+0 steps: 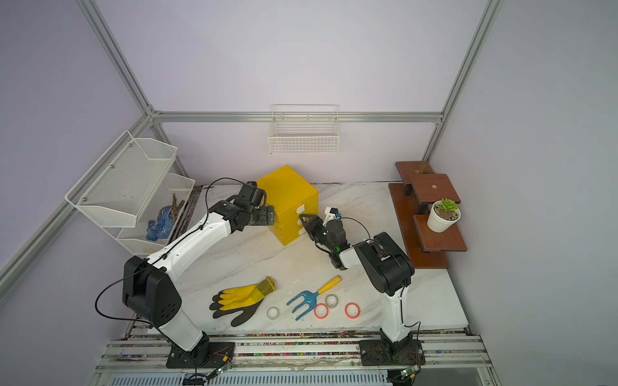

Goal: Place the transparent tape into the drawer according to color
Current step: Open the drawer in the storage box.

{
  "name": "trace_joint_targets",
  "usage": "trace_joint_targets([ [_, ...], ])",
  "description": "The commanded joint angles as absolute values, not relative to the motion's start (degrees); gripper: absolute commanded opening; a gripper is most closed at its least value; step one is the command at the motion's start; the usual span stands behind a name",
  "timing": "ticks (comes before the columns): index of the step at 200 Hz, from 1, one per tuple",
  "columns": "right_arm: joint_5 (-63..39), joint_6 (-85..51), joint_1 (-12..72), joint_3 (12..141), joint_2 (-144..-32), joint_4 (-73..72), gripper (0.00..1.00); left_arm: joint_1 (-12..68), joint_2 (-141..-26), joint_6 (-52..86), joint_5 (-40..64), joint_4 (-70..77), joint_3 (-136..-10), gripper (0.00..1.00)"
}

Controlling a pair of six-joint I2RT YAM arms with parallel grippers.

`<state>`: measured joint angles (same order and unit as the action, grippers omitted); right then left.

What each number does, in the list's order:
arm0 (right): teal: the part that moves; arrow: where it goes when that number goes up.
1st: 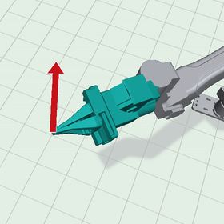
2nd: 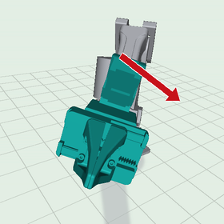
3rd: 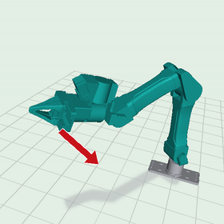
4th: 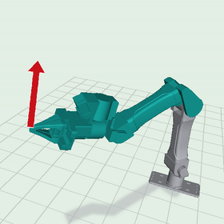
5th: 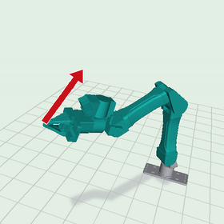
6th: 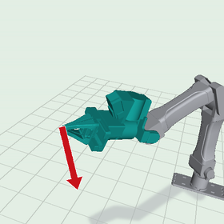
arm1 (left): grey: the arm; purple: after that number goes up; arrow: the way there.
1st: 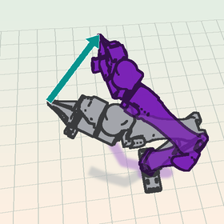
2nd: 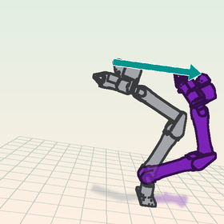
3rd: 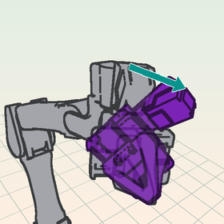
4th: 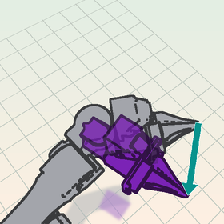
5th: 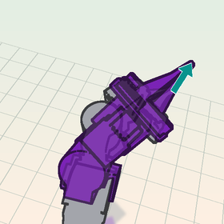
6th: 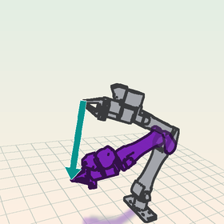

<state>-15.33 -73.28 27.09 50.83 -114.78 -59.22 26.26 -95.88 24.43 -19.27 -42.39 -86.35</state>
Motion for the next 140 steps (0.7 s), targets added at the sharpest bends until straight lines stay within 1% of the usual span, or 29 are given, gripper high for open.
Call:
trace_joint_targets([
  [1,-16.26,-73.97,26.87,52.12,-116.39,-62.64,0.55,25.97,-96.33,23.91,-18.02,-39.67,-86.67,1.0],
  [24,-16.5,-74.51,26.81,52.79,-117.65,-63.31,0.53,26.02,-96.5,23.82,-17.93,-39.69,-86.66,1.0],
  [57,-16.74,-75.32,26.81,52.7,-118.26,-64.77,0.4,26.01,-96.77,23.84,-17.78,-39.64,-86.66,1.0],
  [75,-16.61,-75.56,26.81,51.51,-117.64,-65.25,0.35,25.94,-96.81,23.82,-18.06,-39.78,-86.83,1.0],
  [97,-16.4,-76.08,26.72,48.77,-115.8,-66.11,0.33,25.93,-96.94,23.82,-18.28,-39.74,-86.92,1.0],
  [140,-16.56,-77.2,26.44,41.14,-110.16,-67.91,0.33,25.62,-97.16,23.82,-18.19,-40.05,-87.36,1.0],
])
